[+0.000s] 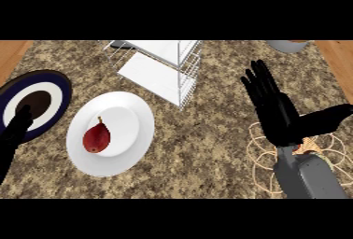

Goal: Pick the cupcake from the placemat and place it in the tiered shelf

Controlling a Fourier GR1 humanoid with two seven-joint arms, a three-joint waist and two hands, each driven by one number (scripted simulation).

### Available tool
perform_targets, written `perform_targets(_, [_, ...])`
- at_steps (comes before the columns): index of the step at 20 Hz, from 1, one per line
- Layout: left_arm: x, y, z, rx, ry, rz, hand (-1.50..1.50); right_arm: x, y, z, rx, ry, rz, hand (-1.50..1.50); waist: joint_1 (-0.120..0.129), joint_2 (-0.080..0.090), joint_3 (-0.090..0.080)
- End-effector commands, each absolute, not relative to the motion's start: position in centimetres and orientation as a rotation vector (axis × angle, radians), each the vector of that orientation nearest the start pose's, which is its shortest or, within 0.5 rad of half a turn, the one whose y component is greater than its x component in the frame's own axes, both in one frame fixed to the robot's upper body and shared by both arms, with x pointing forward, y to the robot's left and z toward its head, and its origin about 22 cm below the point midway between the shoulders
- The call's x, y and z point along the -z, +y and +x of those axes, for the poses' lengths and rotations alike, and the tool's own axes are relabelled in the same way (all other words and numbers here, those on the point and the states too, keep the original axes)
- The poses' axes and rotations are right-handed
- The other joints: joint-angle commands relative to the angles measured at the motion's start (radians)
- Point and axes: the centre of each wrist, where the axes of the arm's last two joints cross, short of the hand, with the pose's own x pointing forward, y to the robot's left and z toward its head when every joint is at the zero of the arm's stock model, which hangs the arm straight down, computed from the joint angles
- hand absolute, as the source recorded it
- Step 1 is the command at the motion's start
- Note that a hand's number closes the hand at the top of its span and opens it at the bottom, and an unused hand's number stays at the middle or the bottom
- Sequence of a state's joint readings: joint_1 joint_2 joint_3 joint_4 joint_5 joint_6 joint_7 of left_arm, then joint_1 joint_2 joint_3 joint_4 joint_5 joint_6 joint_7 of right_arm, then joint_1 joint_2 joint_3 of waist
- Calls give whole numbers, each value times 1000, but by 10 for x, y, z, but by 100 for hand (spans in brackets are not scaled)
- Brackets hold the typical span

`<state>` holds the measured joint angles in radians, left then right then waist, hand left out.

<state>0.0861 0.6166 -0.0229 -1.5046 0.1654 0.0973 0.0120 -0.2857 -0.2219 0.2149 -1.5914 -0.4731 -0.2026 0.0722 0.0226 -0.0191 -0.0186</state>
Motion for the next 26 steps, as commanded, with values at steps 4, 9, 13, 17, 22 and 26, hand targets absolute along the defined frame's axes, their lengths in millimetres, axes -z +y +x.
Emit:
perform_targets(4, [-22, 377, 218, 98, -1400, 403, 0, -87, -266, 303, 108, -1751, -293, 150, -35, 17, 14])
perform_targets(9, [-6, 373, 208, 23, -1323, 365, 0, -37, -380, 269, 258, -1439, -1080, 150, -104, 36, 1])
perform_targets(13, [-7, 350, 221, 42, -1346, 282, 0, 13, -310, 254, 290, -1433, -1189, -150, -39, 18, 15])
perform_targets(17, [3, 345, 223, 38, -1327, 271, 0, 18, -257, 252, 300, -1396, -1167, -150, -34, 16, 12])
perform_targets(22, [-4, 350, 226, 47, -1330, 287, 0, 25, -323, 253, 134, -1099, -1371, -150, -34, 21, 5])
perform_targets(26, [-5, 355, 227, 24, -1337, 282, 0, 27, -329, 248, 6, -870, -1360, -150, -38, 18, 0])
